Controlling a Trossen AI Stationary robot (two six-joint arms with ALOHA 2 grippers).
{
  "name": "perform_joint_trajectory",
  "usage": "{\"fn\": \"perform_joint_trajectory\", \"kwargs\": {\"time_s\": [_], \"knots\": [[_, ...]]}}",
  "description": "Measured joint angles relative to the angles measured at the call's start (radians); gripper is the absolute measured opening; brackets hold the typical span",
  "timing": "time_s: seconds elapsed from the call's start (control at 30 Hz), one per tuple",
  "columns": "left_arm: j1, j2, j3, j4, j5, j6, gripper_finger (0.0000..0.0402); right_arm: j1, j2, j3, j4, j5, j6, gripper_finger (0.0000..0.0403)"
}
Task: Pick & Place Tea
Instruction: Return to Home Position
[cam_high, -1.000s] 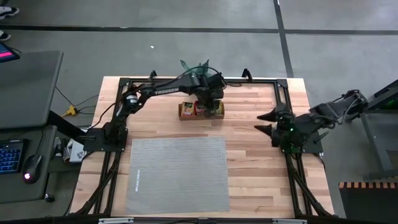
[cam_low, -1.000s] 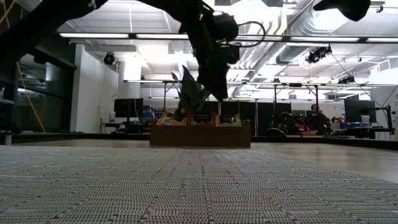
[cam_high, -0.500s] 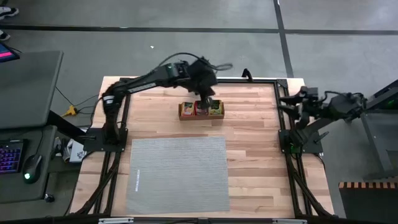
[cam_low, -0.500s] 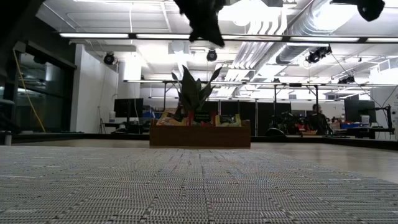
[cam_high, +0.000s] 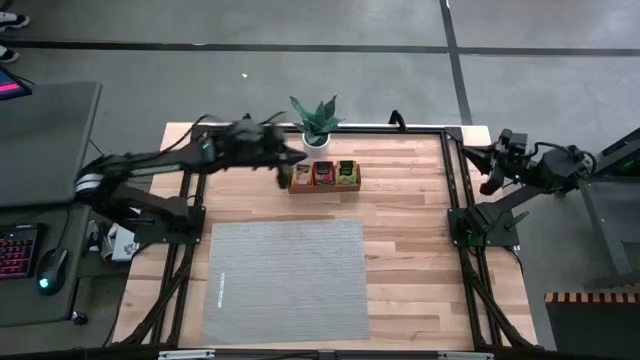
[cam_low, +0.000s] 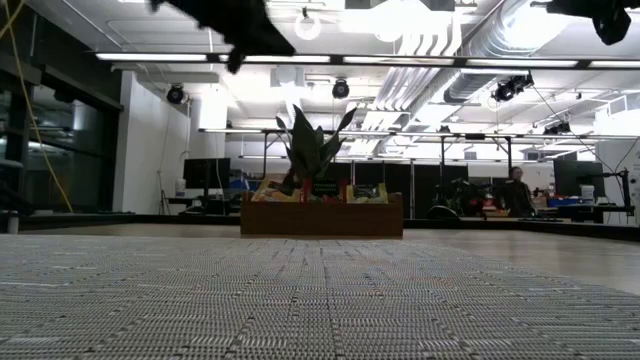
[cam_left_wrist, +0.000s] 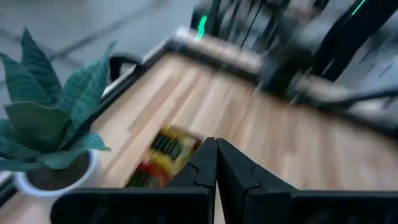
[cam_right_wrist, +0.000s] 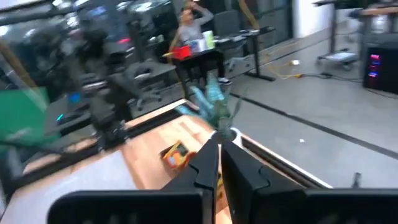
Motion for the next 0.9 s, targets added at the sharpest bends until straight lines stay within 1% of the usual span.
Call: {"fn": "perform_joint_trajectory", "kwargs": {"time_s": [0.1,0.17,0.23,0.3,0.4,0.47,0.53,0.6,0.7,0.8,0.9], "knots": [[0.000,-0.172,-0.229,0.253,0.026,-0.092,0.0000,0.000,-0.001,-0.021,0.010,0.081,0.061,0.0007],[-0.001,-0.292,-0.358,0.365,0.019,-0.135,0.0000,0.000,-0.001,-0.063,0.022,0.112,0.110,0.0003],[0.000,-0.396,-0.463,0.444,-0.008,-0.156,0.0000,0.000,-0.001,-0.131,0.093,0.134,0.134,0.0004],[0.000,-0.480,-0.546,0.494,-0.026,-0.153,0.0000,0.000,0.000,-0.223,0.227,0.168,0.117,0.0002],[0.002,-0.558,-0.644,0.522,-0.046,-0.116,0.0000,-0.008,0.000,-0.389,0.544,0.221,0.024,0.0002],[0.002,-0.596,-0.698,0.538,-0.065,-0.100,0.0000,-0.032,0.000,-0.497,0.768,0.222,-0.040,0.0001],[0.003,-0.655,-0.754,0.592,-0.068,-0.108,0.0000,-0.067,0.001,-0.596,0.985,0.188,-0.085,0.0001],[0.003,-0.714,-0.811,0.681,-0.070,-0.129,0.0000,-0.113,0.001,-0.681,1.175,0.142,-0.125,0.0001],[0.003,-0.781,-0.900,0.736,-0.070,-0.189,0.0000,-0.195,0.002,-0.768,1.378,0.075,-0.178,0.0001],[0.003,-0.824,-0.979,0.752,-0.070,-0.223,0.0000,-0.278,0.002,-0.802,1.448,-0.016,-0.188,0.0001],[0.003,-0.858,-1.029,0.790,-0.074,-0.237,0.0000,-0.363,0.002,-0.822,1.413,-0.120,-0.107,0.0000]]}}
